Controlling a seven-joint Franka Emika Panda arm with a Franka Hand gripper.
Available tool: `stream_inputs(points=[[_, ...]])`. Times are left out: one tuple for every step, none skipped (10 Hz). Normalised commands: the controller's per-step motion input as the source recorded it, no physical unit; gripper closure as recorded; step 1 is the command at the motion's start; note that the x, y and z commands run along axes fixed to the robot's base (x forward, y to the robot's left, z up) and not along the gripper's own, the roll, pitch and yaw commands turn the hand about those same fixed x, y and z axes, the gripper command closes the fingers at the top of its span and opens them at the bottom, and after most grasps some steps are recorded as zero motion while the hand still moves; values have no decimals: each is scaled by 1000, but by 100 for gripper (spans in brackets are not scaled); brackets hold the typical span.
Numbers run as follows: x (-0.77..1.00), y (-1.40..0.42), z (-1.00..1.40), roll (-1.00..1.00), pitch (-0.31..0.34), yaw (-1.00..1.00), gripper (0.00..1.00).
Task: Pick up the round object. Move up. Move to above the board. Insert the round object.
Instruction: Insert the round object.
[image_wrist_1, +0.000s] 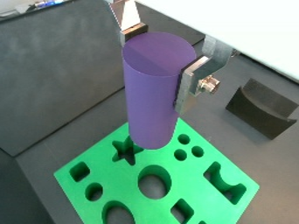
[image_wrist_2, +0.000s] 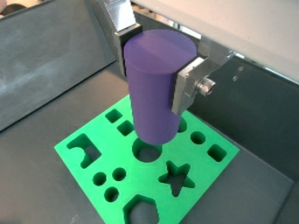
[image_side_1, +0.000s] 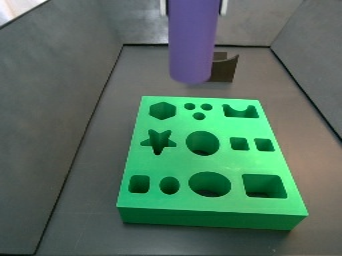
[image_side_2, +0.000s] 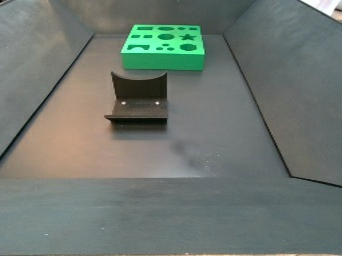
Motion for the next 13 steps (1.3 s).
stream_inputs(points=[[529, -217, -374, 224, 0, 100, 100], [560, -189, -371, 216, 0, 100, 100], [537, -171, -369, 221, 0, 109, 100], [531, -154, -346, 216, 0, 109, 100], [509, -151, -343, 213, 0, 106, 100], [514, -151, -351, 210, 0, 103, 100], [520, -137, -360, 197, 0, 100, 100], [529, -123, -360, 197, 0, 94, 100], [497, -77, -380, 190, 0, 89, 100], [374, -26, -411, 180, -14, 89, 100], [237, 0, -423, 81, -43, 103, 100], [146, 0, -446, 43, -73, 60, 100], [100, 0, -460, 51, -86, 46, 100]])
